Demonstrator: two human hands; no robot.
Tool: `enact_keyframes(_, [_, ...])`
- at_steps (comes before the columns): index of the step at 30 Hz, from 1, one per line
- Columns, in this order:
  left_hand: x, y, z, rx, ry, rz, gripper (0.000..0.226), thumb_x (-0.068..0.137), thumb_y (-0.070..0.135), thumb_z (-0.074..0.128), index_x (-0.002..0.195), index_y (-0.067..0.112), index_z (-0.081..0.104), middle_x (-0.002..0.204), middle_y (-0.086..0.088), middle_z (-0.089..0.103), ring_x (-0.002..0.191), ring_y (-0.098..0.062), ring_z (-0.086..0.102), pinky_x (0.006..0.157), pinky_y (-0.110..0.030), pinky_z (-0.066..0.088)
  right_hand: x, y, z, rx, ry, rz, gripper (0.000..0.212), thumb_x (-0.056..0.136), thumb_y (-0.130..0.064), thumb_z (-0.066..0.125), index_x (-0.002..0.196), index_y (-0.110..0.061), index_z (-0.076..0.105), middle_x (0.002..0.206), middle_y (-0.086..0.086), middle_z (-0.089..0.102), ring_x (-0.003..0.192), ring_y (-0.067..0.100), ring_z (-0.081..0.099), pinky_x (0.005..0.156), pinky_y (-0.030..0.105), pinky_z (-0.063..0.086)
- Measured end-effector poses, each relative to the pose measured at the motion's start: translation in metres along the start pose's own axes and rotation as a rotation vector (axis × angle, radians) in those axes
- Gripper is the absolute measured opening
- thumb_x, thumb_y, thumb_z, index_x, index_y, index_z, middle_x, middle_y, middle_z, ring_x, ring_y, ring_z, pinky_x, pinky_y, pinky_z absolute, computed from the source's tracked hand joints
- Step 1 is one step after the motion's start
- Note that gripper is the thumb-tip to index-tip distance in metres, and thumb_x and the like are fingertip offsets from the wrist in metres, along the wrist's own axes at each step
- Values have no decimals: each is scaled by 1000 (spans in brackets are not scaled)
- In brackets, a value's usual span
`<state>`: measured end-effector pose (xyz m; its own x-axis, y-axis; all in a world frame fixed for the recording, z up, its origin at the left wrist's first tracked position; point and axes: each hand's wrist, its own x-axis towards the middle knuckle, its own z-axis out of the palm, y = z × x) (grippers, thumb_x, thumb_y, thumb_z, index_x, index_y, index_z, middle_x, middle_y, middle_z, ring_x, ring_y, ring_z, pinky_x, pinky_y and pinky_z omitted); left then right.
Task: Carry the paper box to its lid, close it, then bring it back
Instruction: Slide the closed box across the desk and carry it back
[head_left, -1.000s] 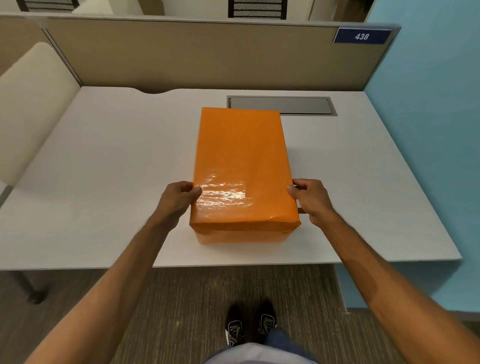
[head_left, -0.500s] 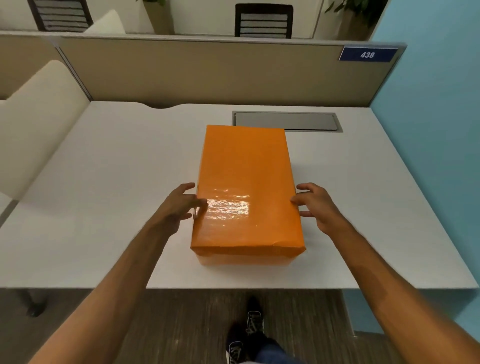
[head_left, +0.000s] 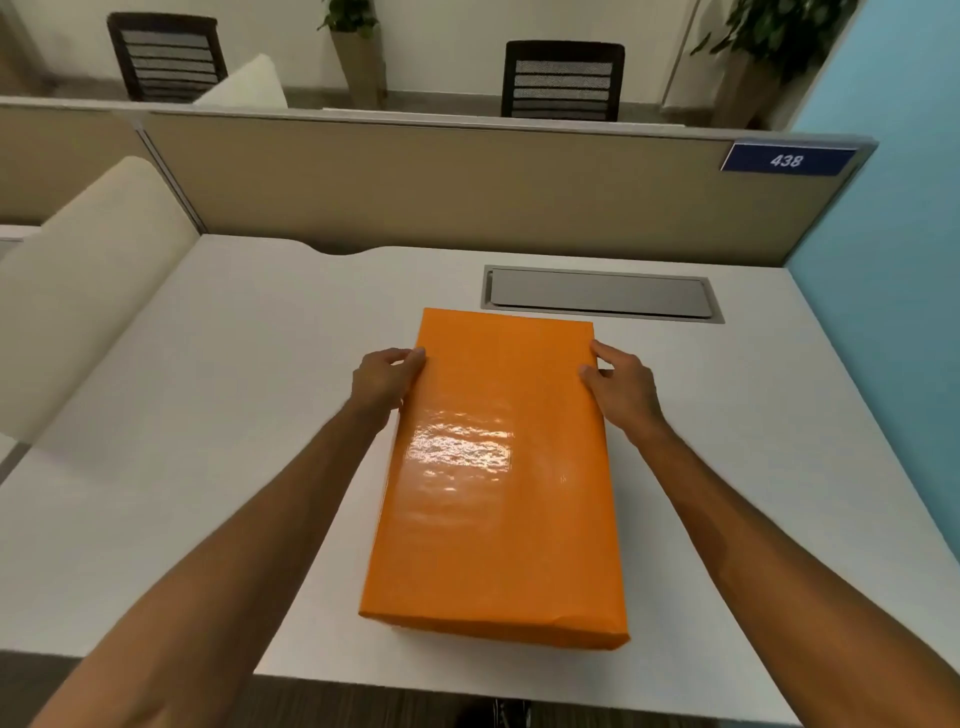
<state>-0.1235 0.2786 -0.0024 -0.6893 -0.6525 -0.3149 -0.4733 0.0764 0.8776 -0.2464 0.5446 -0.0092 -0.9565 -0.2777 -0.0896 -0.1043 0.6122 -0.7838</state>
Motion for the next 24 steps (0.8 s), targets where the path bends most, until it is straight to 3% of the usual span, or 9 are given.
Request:
enact_keyframes(2, [7, -1, 3, 28, 59, 28, 47, 91, 42, 66, 124, 9, 68, 122, -13, 69, 90, -22, 62, 60, -26, 50, 6, 3, 2, -20, 25, -17, 52, 96, -28, 60, 143, -12, 48, 143, 12, 54, 121, 33, 60, 98, 45, 48])
enact_keyframes(8, [18, -14, 10, 20, 95, 38, 42, 92, 38, 64, 116, 5, 72, 105, -10, 74, 71, -10, 61, 74, -29, 52, 12, 10, 7, -41, 64, -27, 51, 94, -26, 64, 140, -10, 51, 139, 14, 58, 117, 33, 62, 97, 45, 48])
enact_keyframes(13, [22, -16, 11, -44, 69, -26, 45, 93, 38, 64, 120, 2, 69, 111, -12, 72, 88, -25, 65, 92, -48, 55, 13, 12, 8, -50, 51, -38, 51, 94, -26, 62, 141, -10, 50, 140, 15, 56, 119, 34, 60, 98, 46, 48])
enact_keyframes(21, [14, -13, 13, -5, 57, 15, 45, 96, 39, 58, 123, 5, 69, 119, -16, 71, 104, -32, 68, 88, -37, 52, 5, 11, 8, -67, -33, -8, 57, 100, -36, 50, 151, -19, 33, 149, 12, 47, 128, 36, 53, 100, 48, 45])
enact_keyframes(24, [5, -10, 8, 38, 16, 7, 49, 98, 39, 55, 136, 9, 59, 133, -15, 64, 118, -34, 62, 101, -45, 49, -7, 10, 6, 5, -88, 33, 68, 97, -42, 53, 155, -27, 22, 154, 8, 41, 130, 35, 51, 99, 50, 46])
